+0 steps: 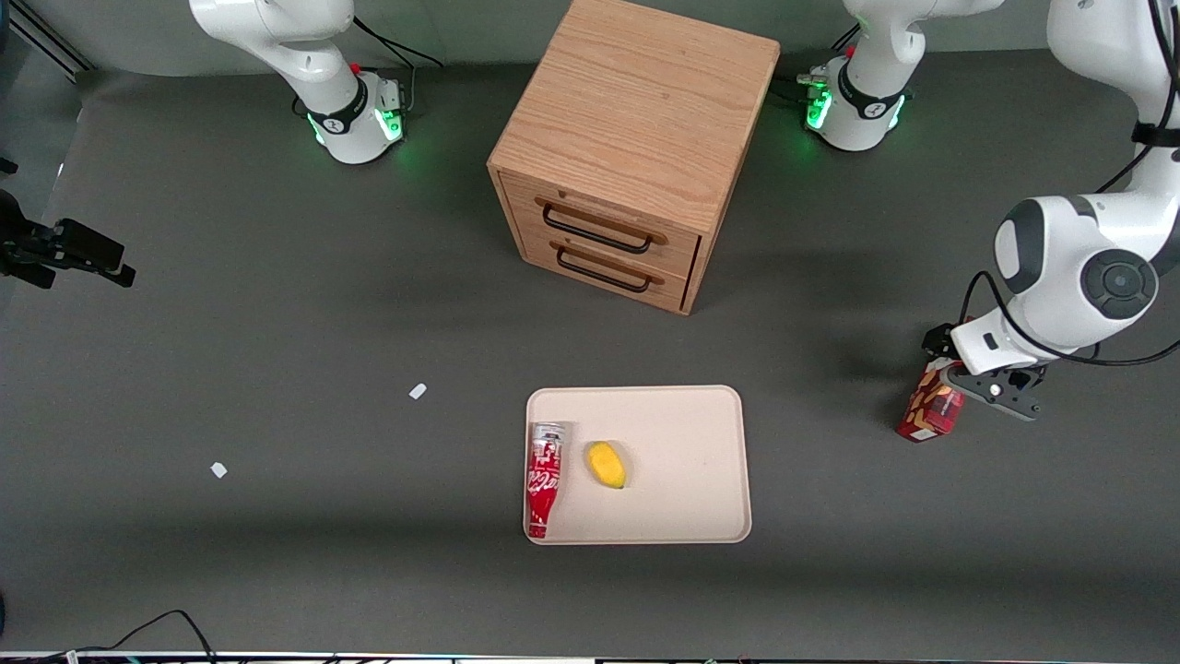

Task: Place red cookie box on tray
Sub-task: 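Lower the open left gripper over the red plaid cookie box, then close the left gripper on the cookie box and lift it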

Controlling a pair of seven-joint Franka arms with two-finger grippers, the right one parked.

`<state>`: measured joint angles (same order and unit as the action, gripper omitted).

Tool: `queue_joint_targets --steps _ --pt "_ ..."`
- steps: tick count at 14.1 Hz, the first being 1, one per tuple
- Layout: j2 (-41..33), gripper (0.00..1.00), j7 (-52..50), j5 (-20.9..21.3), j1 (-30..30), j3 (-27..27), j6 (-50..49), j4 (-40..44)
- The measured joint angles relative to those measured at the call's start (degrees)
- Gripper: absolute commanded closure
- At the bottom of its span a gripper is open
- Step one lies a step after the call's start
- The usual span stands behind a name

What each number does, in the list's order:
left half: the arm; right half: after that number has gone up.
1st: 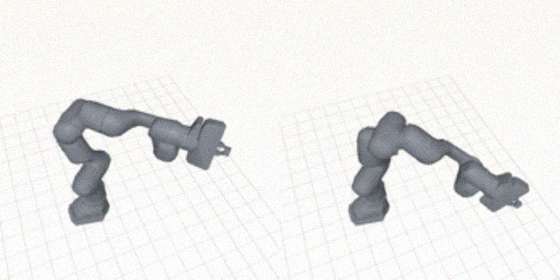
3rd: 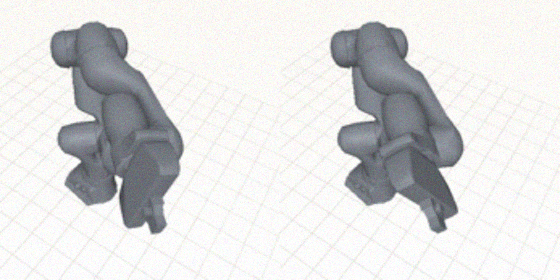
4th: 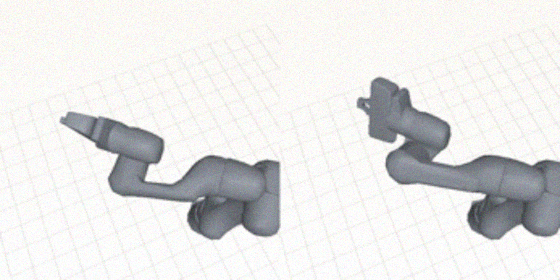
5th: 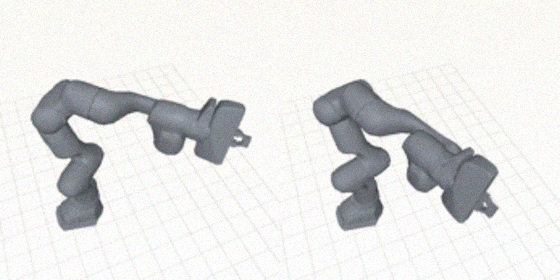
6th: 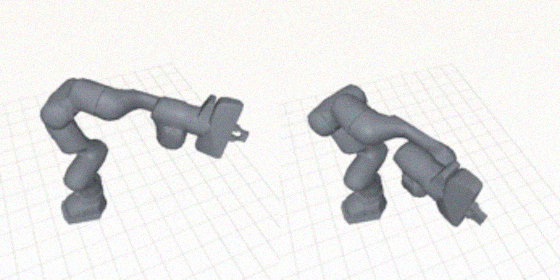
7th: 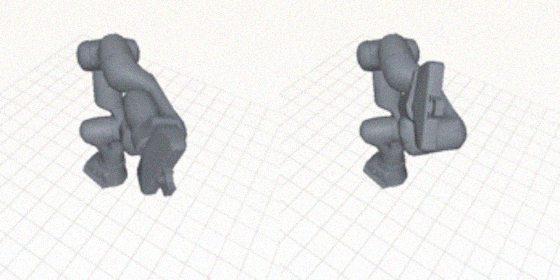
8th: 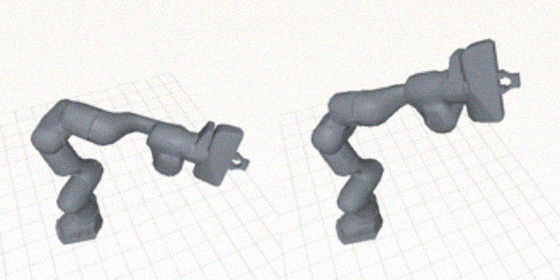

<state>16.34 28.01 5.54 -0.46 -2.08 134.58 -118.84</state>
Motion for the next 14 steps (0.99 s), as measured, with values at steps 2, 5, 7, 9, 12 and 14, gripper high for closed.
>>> queue_joint_targets --steps 2,5,7,9,12,14 --pt "1.78 0.0 0.46 0.0 -0.02 -0.46 2.6 -0.3" --pt "3.97 0.02 0.62 -0.01 -0.08 -0.79 5.74 -0.9" --pt "5.13 0.36 0.62 -0.03 -0.11 -0.82 6.97 -0.93" --pt "5.72 0.92 0.62 -0.04 -0.13 -1.2 7.84 -0.94" --pt "5.9 1.0 0.64 -0.04 -0.14 -1.9 8.02 -0.94" --pt "5.9 1.0 0.64 -0.08 -0.13 -1.91 8.02 -0.93"
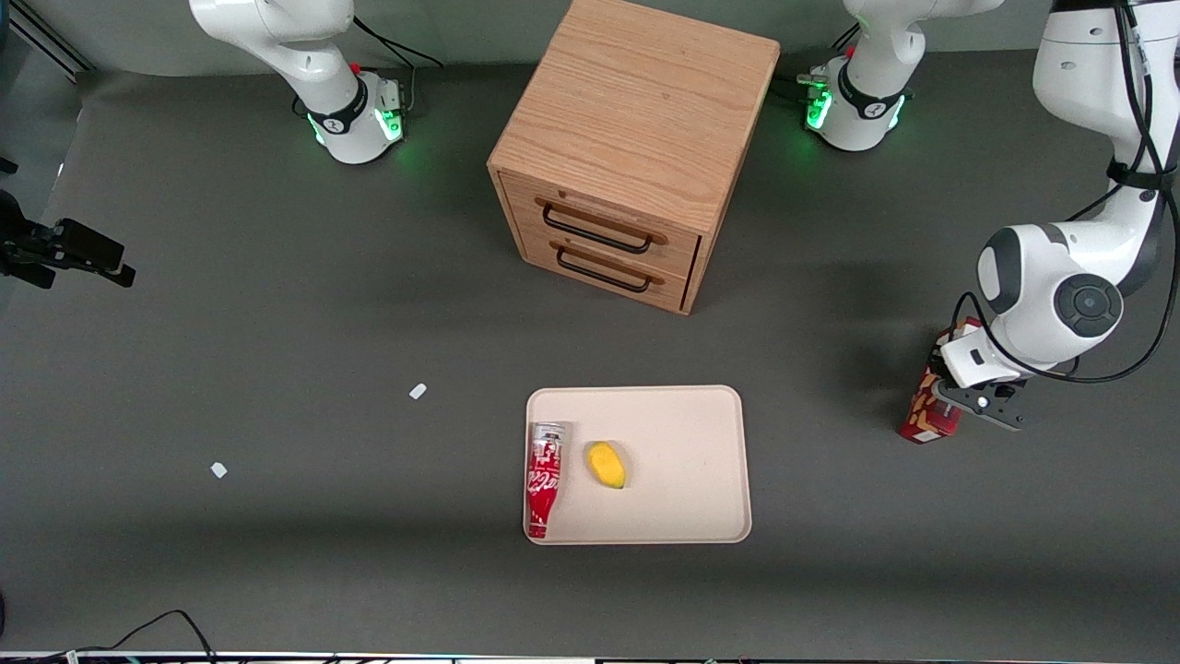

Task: Place red cookie box on tray
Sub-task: 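Close the left gripper on the cookie box and lift it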

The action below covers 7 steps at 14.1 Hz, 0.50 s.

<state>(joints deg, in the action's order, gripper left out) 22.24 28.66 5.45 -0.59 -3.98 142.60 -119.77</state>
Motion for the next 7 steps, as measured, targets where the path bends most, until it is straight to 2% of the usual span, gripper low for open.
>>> queue_joint_targets --steps 5,7 --pt "-0.18 1.0 0.0 -0.03 0.0 -0.02 -0.1 0.4" --pt "-1.76 1.0 -0.01 -0.11 0.0 0.0 -3.27 1.68"
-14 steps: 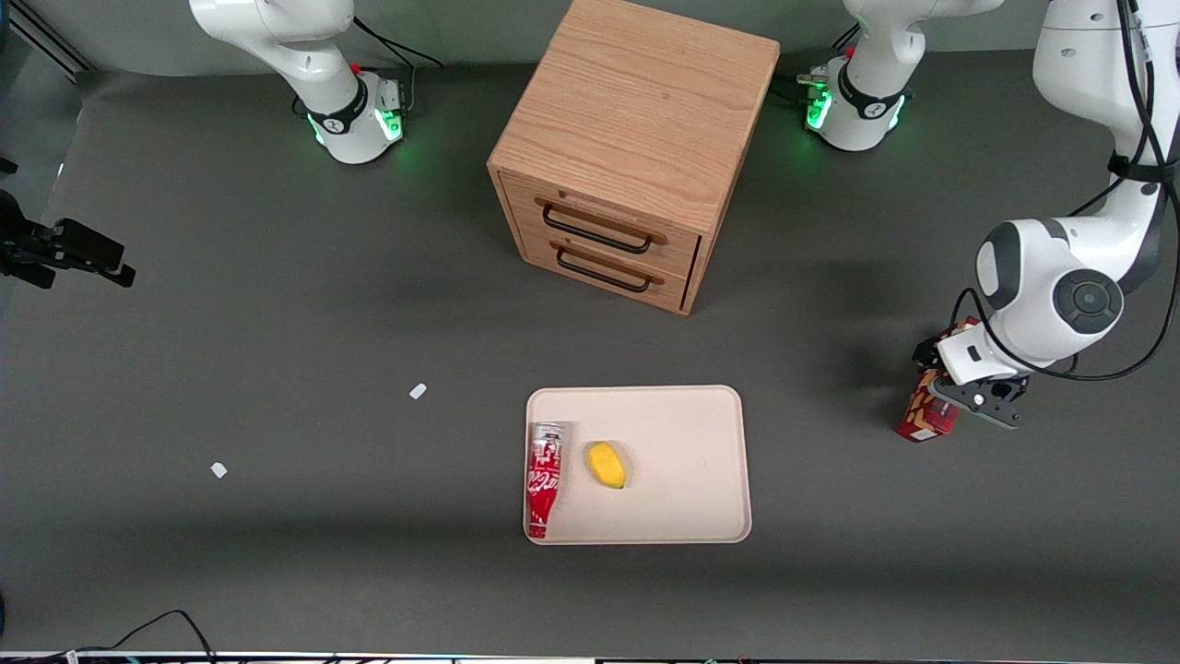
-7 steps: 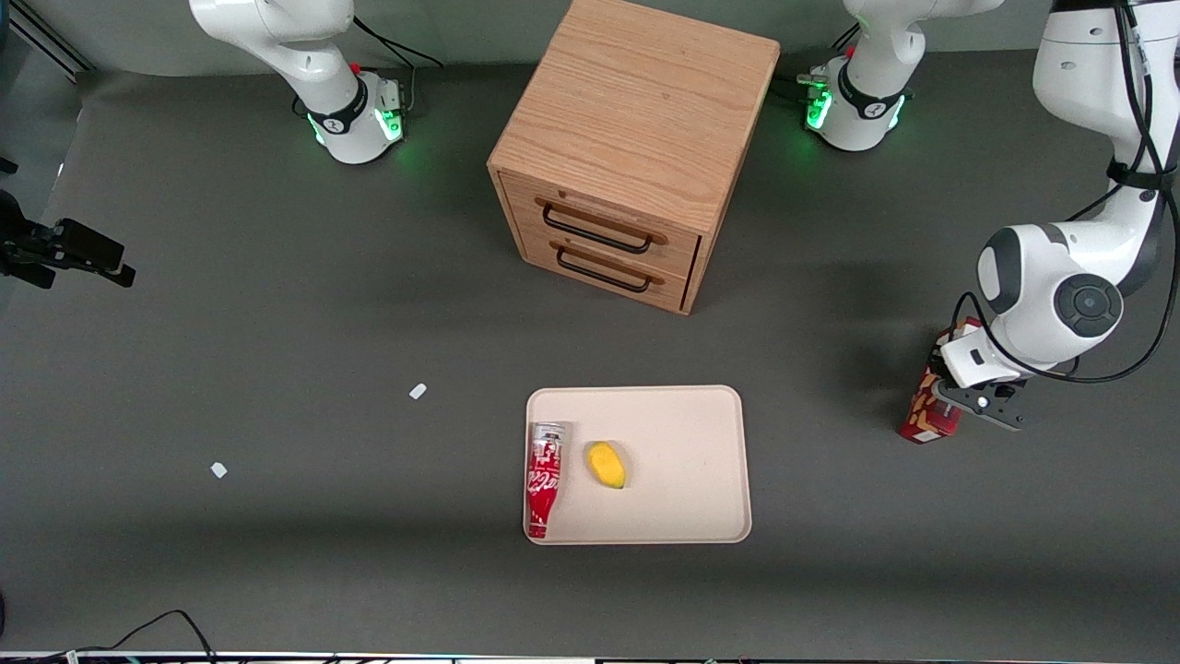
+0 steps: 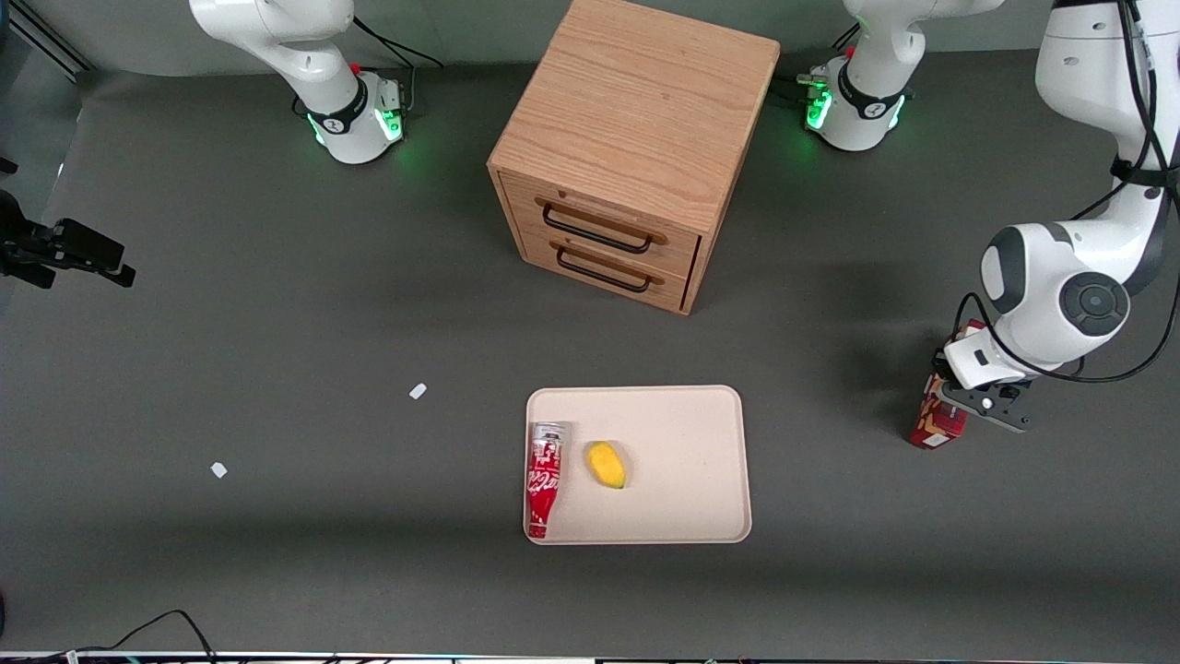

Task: Place red cookie box on tray
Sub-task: 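Close the left gripper on the cookie box and lift it, then carry the held cookie box over the cream tray beside the lemon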

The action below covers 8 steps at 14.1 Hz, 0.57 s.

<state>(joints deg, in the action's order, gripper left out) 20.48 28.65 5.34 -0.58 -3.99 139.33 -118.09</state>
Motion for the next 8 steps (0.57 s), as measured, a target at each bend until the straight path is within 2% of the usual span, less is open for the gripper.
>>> queue_joint_targets --steps 4,8 --pt "-6.12 1.0 -1.3 -2.91 0.18 0.16 -22.46 10.69" --pt "-8.23 1.0 -10.82 -4.15 2.35 1.94 -43.29 25.93"
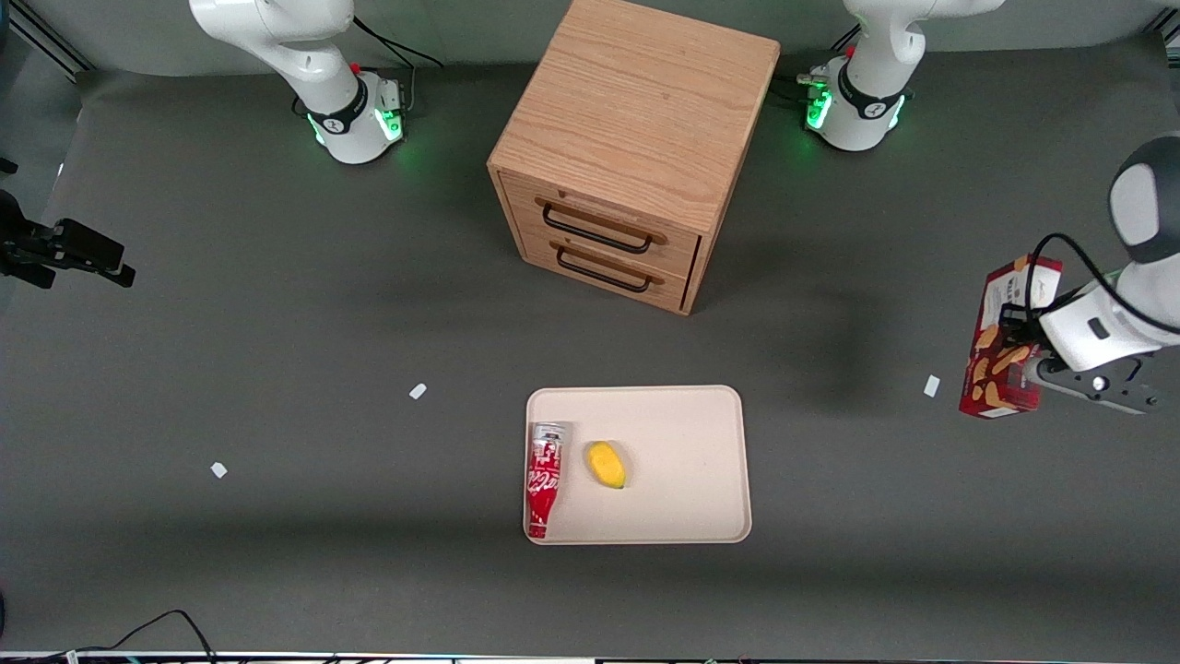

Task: Place red cookie box on tray
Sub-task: 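Carry the held cookie box over the cream tray beside the lemon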

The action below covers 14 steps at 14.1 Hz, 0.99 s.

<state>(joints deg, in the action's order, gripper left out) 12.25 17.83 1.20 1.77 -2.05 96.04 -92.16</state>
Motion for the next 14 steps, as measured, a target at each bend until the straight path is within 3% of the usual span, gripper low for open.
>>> queue_joint_targets --steps 3,7,14 --pt "2.74 1.0 -11.42 -0.16 1.98 4.95 -7.36 10.91" --pt "10.49 1.0 -27.21 -0.24 3.89 12.0 -7.51 18.95" --pt "27.2 1.0 -41.26 0.38 10.37 14.22 5.46 27.72"
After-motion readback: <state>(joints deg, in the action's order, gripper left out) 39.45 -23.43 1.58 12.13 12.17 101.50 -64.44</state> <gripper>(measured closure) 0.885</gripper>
